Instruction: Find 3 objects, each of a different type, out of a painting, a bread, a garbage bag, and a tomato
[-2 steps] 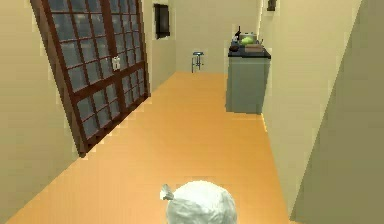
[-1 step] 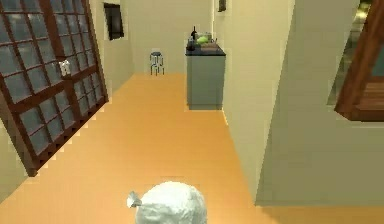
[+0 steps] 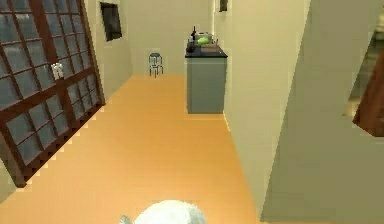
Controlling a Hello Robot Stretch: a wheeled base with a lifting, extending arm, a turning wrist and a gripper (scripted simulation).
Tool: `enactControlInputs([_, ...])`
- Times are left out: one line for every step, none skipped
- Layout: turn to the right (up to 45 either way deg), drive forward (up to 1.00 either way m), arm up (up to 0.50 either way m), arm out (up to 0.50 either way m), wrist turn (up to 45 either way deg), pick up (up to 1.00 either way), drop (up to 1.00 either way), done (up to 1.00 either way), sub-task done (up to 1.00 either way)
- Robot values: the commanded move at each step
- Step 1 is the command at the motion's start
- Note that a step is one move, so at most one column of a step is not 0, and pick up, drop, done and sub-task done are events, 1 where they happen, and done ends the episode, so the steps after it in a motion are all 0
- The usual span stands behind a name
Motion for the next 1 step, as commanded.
enactControlInputs([-9.0,0.0,0.0,0.0,0.0,0.0,0.0,0.0,0.0])
